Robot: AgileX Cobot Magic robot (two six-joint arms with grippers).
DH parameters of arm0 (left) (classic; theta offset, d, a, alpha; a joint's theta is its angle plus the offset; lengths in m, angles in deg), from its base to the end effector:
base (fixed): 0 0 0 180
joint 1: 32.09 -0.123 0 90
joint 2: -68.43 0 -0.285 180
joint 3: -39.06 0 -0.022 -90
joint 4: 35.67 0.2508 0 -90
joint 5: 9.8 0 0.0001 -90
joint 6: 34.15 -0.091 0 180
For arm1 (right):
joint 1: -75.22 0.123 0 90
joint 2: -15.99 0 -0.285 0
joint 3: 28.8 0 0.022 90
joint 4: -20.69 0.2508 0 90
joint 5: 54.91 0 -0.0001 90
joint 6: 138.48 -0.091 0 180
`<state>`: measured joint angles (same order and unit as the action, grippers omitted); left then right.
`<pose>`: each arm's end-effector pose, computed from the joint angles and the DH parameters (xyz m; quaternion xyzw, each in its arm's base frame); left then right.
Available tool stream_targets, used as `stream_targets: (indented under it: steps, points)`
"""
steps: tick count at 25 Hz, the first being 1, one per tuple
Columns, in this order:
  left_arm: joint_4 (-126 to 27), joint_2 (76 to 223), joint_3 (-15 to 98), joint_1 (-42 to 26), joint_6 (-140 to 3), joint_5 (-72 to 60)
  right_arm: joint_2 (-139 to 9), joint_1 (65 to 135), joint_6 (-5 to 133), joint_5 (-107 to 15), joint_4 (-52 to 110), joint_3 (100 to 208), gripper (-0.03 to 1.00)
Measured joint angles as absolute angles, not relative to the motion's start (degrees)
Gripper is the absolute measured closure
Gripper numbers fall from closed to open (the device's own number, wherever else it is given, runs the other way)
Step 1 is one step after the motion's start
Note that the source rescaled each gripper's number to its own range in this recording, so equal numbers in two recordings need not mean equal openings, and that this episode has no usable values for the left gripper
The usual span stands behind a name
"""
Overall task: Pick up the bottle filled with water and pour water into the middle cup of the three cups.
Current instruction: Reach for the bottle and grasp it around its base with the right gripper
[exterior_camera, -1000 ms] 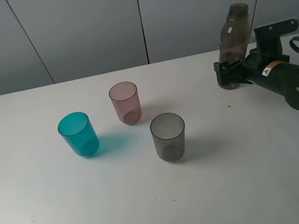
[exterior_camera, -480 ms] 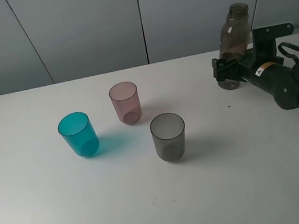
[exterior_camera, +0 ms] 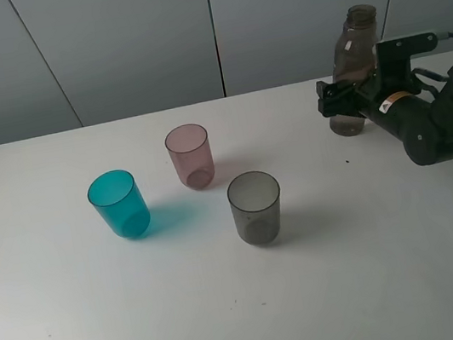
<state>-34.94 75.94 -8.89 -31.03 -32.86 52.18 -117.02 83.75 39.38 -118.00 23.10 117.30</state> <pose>-0.0077 0.0012 0.2786 -0.0021 0.8546 -0.0043 0.5192 0.3574 0.0502 0.0703 -0.0248 0.7867 0.0485 0.6149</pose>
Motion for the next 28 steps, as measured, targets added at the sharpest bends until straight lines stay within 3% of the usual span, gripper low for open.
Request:
stream_targets:
  steps: [28]
  points:
    - [-34.9, 75.9, -8.9, -31.0, -32.9, 52.2, -117.0, 83.2, 39.8, -118.5, 21.8, 118.4, -0.03]
